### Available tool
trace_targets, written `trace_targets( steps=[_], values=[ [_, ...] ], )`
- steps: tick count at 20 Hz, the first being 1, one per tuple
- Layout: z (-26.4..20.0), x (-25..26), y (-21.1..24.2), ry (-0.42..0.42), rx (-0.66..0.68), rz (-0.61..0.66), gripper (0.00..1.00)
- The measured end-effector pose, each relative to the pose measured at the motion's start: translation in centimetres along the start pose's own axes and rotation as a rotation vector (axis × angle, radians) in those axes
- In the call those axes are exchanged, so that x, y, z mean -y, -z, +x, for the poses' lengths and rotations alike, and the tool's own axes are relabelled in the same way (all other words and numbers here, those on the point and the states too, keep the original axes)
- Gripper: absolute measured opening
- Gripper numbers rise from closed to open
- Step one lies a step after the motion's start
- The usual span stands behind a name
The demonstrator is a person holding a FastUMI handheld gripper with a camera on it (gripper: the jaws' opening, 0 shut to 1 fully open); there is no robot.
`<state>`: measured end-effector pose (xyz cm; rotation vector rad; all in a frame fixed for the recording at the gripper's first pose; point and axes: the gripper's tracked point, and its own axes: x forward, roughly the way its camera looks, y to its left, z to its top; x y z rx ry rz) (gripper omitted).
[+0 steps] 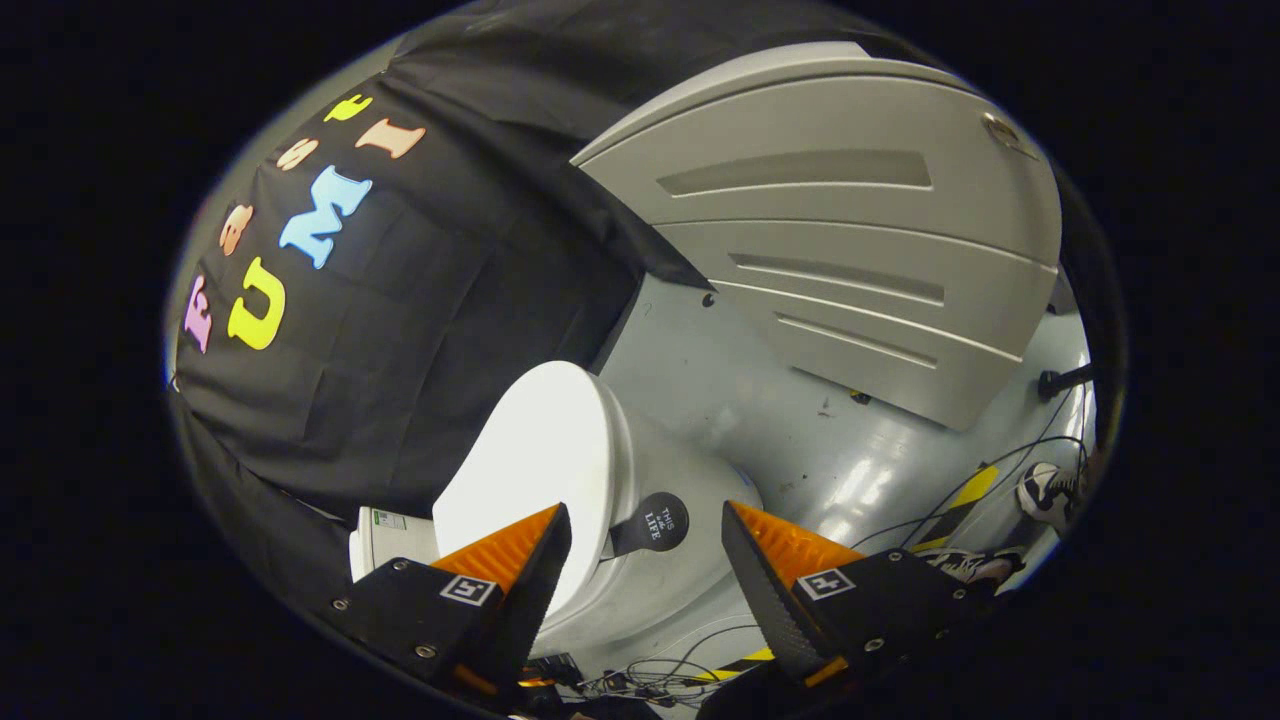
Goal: Open the toilet lid.
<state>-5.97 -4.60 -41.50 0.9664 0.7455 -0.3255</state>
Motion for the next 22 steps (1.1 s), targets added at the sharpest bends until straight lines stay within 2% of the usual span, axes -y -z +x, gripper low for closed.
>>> trace_targets(
  steps=[7, 10, 12, 15, 19, 22],
  values=[
    [3.1, 1.7, 1.4, -0.017, -0.055, 0.092, 0.88],
    [4.4, 1.3, 2.1, -0.041, -0.075, 0.113, 0.80],
    [5.0, 0.8, 2.5, -0.068, -0.087, 0.116, 0.71],
    [5.6, 1.0, 3.1, -0.090, -0.095, 0.127, 0.65],
    [5.9, 0.6, 3.6, -0.138, -0.091, 0.107, 0.38],
    [6.1, 0.8, 3.4, -0.151, -0.093, 0.134, 0.33]
  ],
)
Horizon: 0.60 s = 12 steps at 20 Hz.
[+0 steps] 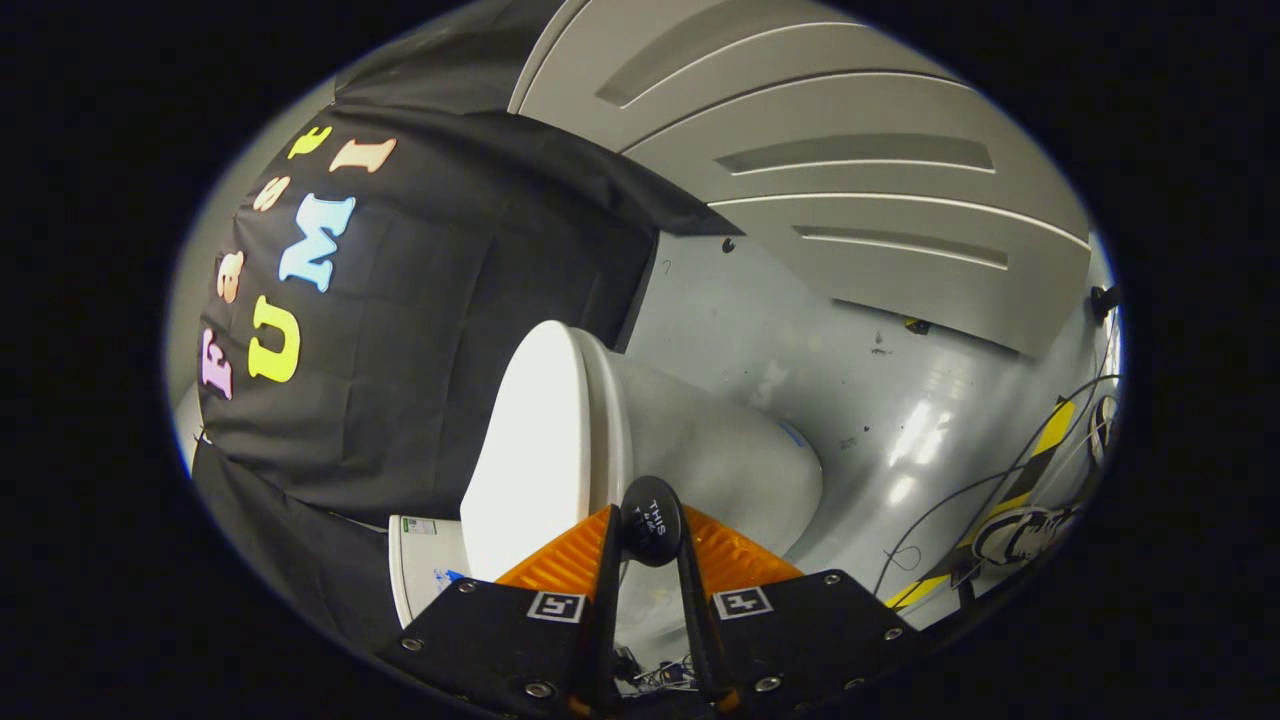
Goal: Open the toilet lid.
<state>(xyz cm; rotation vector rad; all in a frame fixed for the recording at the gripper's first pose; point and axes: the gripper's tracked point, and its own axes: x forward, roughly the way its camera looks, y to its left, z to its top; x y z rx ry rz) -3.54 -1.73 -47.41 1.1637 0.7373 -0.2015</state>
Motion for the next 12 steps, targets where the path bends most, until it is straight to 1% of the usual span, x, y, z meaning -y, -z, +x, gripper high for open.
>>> trace_targets(
  steps=[3, 5, 9, 10, 12],
  values=[
    [0.0, -0.2, -0.2, -0.035, 0.008, 0.047, 0.28],
    [-0.1, -0.5, -0.4, -0.051, 0.016, 0.052, 0.20],
    [-0.5, -1.3, -0.7, -0.059, 0.042, 0.009, 0.08],
    [-0.6, -1.4, -0.7, -0.057, 0.046, 0.000, 0.04],
    [-0.7, -1.6, -0.8, -0.040, 0.047, -0.043, 0.00]
  ],
)
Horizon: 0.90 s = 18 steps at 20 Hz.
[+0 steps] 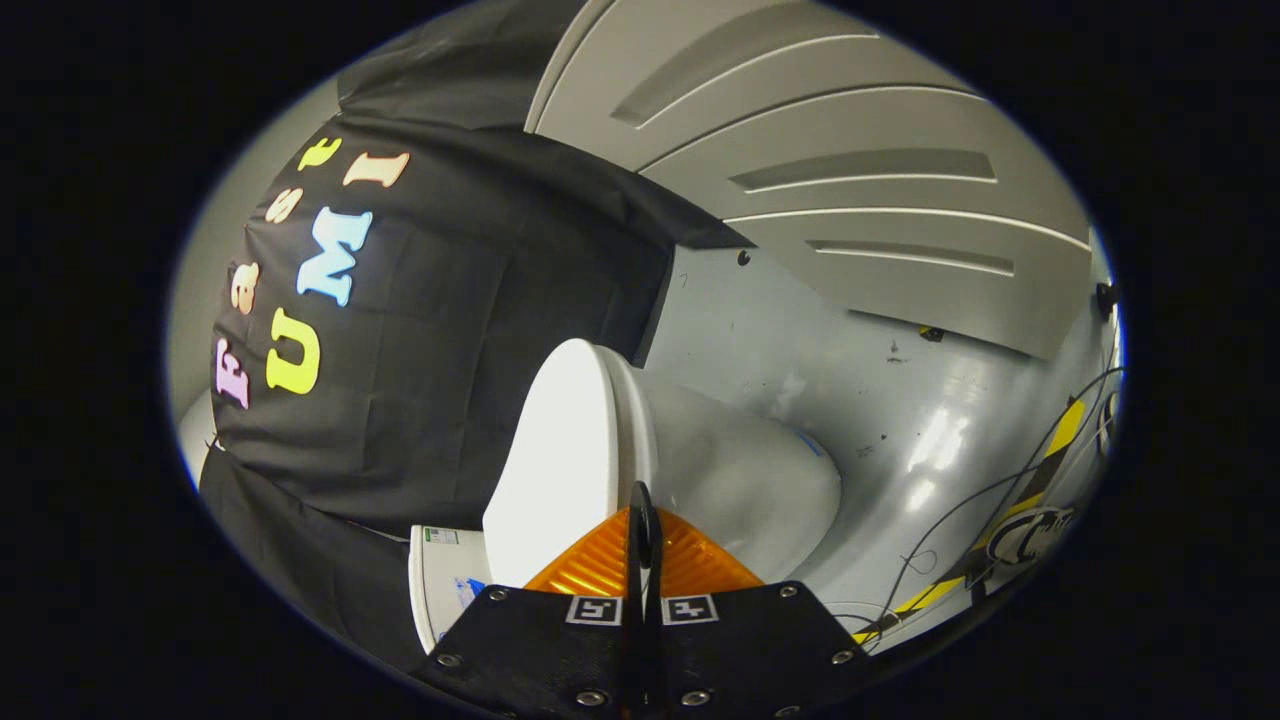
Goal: Open the toilet lid.
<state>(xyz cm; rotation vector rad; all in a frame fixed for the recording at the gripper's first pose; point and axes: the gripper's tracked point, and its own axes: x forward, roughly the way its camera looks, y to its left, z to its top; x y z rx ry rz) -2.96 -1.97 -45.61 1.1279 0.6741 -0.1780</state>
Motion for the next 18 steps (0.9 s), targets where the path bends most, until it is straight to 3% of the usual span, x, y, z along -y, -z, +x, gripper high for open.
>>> trace_targets(
  steps=[12, 18],
  values=[
    [-2.4, -4.6, -1.3, 0.036, 0.054, -0.252, 0.00],
    [-4.5, -7.9, -1.4, 0.024, 0.092, -0.303, 0.00]
  ],
)
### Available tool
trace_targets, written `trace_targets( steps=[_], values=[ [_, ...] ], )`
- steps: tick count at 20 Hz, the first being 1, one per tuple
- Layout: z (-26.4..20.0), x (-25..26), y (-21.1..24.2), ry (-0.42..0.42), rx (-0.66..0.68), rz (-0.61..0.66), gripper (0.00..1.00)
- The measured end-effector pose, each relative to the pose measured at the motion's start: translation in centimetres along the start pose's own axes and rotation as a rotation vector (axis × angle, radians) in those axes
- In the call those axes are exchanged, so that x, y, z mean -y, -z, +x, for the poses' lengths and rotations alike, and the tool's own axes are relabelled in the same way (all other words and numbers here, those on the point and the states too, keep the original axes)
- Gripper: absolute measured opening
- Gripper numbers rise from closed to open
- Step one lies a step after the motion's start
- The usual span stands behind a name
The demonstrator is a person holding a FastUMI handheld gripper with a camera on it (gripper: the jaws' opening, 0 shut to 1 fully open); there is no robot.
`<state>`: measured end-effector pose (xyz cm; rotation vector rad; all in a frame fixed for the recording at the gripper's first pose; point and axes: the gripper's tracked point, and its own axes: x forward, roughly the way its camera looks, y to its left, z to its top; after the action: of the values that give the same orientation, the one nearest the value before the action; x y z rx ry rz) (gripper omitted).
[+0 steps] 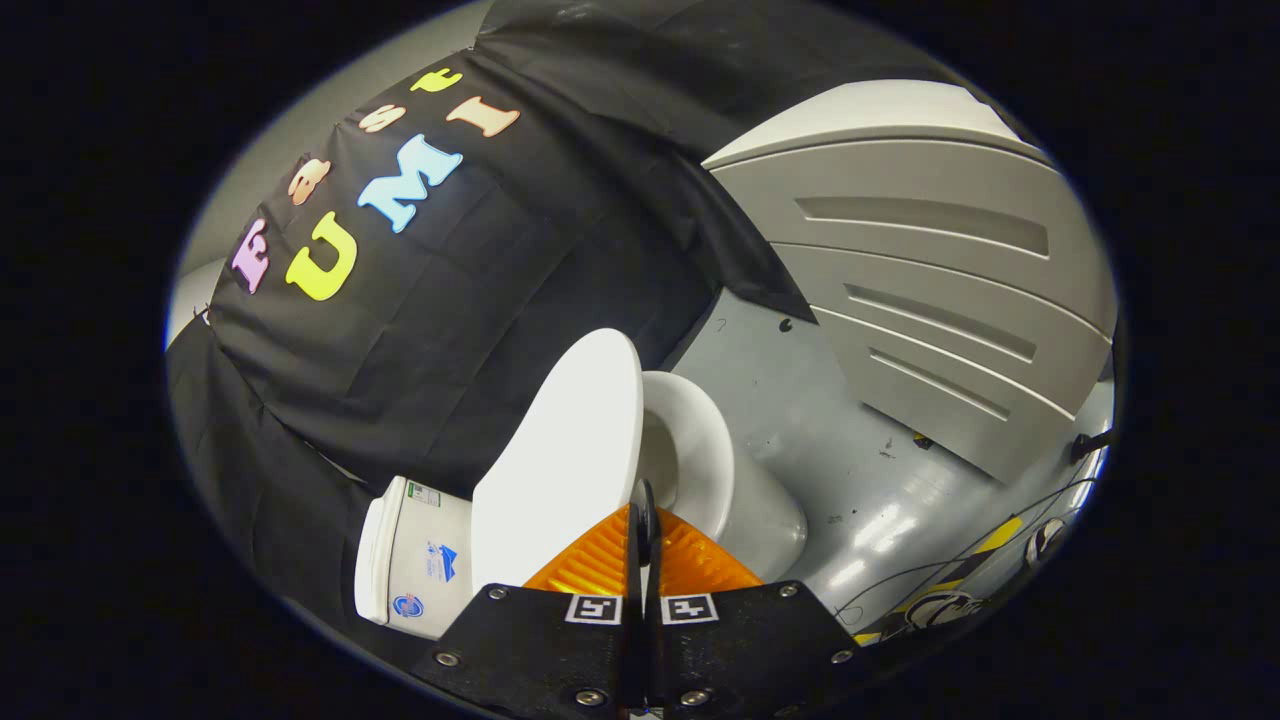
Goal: Open the toilet lid.
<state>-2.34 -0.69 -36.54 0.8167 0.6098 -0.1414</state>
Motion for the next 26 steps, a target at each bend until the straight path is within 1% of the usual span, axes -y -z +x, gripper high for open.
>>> trace_targets(
  steps=[3, 8, 10, 13, 20, 24, 26],
  values=[
    [-1.0, -1.8, -0.7, -0.004, 0.048, -0.008, 0.00],
    [-3.1, -6.1, -2.1, 0.002, 0.087, -0.138, 0.00],
    [-3.8, -7.6, -2.4, 0.017, 0.086, -0.140, 0.00],
    [-4.7, -10.2, -2.9, -0.002, 0.105, -0.153, 0.00],
    [-6.4, -14.7, -3.0, 0.013, 0.147, -0.311, 0.00],
    [-7.1, -16.8, -3.1, 0.042, 0.160, -0.429, 0.00],
    [-7.5, -17.9, -3.0, 0.049, 0.169, -0.461, 0.00]
  ],
)
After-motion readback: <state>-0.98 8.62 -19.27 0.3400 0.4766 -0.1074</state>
